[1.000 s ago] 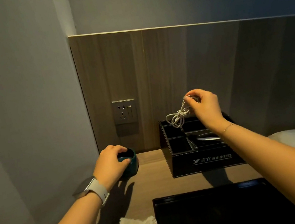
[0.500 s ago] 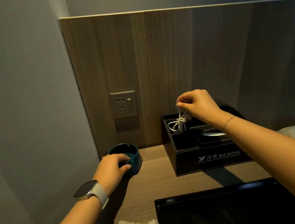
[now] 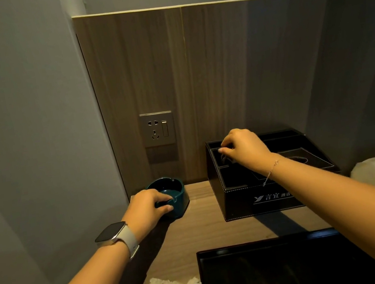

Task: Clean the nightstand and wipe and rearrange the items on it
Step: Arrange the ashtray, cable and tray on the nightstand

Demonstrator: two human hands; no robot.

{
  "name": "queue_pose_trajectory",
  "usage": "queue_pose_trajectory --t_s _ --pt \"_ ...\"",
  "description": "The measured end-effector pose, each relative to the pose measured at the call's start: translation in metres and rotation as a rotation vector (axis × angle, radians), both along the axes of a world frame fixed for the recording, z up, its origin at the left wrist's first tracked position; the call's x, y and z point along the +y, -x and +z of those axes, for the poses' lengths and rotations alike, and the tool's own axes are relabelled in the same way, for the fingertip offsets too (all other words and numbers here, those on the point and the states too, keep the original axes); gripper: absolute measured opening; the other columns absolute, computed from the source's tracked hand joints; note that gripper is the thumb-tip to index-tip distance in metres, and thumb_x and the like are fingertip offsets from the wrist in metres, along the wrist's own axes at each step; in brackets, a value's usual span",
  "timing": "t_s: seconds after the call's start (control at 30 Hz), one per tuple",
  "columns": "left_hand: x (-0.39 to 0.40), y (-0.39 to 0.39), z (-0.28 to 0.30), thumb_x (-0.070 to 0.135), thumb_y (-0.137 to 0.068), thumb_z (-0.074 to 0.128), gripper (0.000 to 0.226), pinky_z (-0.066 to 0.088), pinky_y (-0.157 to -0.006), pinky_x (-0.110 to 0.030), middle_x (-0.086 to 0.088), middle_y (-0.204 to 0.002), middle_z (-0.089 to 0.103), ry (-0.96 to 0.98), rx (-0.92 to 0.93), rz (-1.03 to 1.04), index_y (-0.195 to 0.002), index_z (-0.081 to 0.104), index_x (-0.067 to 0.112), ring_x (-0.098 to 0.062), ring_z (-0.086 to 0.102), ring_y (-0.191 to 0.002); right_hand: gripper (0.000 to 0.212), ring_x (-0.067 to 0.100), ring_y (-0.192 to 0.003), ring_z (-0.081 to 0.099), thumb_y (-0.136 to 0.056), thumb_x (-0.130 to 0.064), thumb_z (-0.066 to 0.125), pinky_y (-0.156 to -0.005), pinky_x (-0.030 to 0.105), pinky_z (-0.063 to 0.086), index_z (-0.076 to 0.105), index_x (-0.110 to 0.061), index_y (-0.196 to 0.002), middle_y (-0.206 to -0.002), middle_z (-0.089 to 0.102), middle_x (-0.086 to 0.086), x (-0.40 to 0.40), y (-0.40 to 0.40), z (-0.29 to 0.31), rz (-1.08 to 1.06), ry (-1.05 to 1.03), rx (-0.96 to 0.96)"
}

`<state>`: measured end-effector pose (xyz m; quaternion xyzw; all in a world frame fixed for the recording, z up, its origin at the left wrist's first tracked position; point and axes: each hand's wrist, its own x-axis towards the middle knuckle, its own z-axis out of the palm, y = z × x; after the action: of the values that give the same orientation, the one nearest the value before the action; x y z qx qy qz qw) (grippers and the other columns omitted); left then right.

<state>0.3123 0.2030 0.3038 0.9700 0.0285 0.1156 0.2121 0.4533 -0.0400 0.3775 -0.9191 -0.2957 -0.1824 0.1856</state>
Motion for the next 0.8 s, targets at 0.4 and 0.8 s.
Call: queue_pose_trajectory --t_s 0.4,0.8 --pt "-0.046 -0.05 0.001 0.028 -0.088 0.065 0.036 0.041 -0.094 -0.028 -0.001 -0.118 0.057 -0.065 -0.005 -0.121 -0.122 0.063 0.017 -0.019 0.051 -0.112 0.018 -0.005 -0.093 0.057 -0.09 -0.028 0.059 -0.086 0.025 0.052 0.065 -0.036 -0.105 -0.099 0.06 -0.02 -0.089 0.128 -0.025 0.04 -0.147 0.251" --pt "-0.069 0.154 0.033 0.059 -0.086 0.051 0.052 0.042 -0.101 -0.025 0.015 -0.133 0.045 0.016 0.3 -0.175 -0.134 0.045 0.04 -0.004 0.045 -0.121 0.05 -0.013 -0.125 0.03 -0.084 -0.067 0.037 -0.106 0.014 0.03 0.045 -0.05 -0.13 -0.131 0.031 -0.035 -0.148 0.233 -0.077 0.224 0.281 0.295"
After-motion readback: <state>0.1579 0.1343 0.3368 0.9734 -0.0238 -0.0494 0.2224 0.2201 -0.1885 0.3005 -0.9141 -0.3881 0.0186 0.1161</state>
